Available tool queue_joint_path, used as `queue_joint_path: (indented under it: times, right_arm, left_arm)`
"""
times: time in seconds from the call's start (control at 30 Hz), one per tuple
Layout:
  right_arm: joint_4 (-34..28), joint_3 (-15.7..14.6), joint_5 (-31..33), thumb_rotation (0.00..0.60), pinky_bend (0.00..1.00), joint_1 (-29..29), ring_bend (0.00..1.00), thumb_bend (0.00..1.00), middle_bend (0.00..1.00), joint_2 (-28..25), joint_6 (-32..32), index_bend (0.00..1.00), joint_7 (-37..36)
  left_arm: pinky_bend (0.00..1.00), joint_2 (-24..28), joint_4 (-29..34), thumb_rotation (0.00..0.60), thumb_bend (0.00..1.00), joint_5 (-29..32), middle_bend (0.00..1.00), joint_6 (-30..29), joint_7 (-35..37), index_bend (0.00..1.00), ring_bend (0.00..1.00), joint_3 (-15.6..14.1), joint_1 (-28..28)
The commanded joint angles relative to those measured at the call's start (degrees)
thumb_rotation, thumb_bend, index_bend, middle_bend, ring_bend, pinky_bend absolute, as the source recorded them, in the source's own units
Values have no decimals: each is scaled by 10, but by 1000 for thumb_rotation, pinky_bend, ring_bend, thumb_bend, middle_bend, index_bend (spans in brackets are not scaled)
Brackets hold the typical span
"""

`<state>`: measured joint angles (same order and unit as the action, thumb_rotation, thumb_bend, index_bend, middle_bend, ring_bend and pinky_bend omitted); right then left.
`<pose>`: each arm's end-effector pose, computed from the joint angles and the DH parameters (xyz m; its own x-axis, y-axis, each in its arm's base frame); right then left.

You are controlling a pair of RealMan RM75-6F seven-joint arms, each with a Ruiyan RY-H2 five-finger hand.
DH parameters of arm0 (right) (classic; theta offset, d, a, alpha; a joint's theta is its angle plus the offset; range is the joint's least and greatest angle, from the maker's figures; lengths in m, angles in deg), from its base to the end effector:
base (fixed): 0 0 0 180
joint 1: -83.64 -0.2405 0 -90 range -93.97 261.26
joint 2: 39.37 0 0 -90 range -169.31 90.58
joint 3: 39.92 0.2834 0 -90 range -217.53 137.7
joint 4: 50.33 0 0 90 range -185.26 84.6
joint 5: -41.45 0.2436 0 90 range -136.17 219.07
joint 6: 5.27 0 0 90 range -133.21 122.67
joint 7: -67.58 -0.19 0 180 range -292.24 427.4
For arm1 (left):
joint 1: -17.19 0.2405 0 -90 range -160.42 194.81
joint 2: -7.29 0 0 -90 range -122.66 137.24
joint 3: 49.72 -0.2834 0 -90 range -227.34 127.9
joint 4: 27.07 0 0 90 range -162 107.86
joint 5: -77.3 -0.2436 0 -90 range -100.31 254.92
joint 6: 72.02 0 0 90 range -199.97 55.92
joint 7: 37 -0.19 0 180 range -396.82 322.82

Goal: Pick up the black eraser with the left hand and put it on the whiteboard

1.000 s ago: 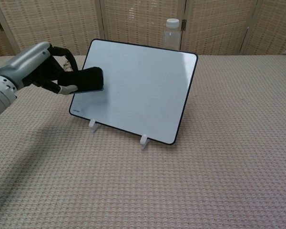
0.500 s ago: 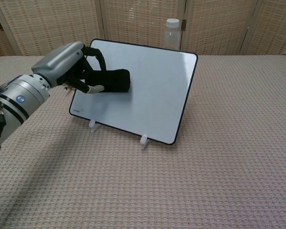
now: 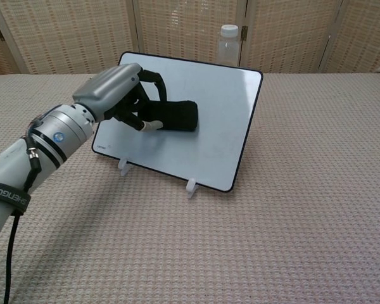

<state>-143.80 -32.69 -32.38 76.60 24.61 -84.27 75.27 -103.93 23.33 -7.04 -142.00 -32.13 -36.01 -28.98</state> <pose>-0.3699 -0.2606 0.1486 0.4600 -0.0383 0.8871 -0.8747 0.1526 0.4601 -0.1108 0.4422 -0.1042 0.2086 -0.0255 0.9777 0.8419 -0.5040 -0.1928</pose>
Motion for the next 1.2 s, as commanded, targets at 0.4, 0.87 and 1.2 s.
queue_joint_path:
  times: [0.4,0.87,1.2]
  right_arm:
    - [1,2,5,600,0,-1,0,335,0,2,2,0,5]
    - [0,-3,-3,600,0,0,0,335,0,6,-4,0,15]
    - [0,-10,-13,600,0,0,0,335,0,20,-10,0,42]
  left_arm:
    - [1000,2,0,600,235,6,1000,-3,9,425,990,-3,0]
    - [894,148,165,600,219,19,809,-46,-119,131,671,-64,104]
    - [0,374,388,600,208,91,0,-142,-244,0,0,-153,291]
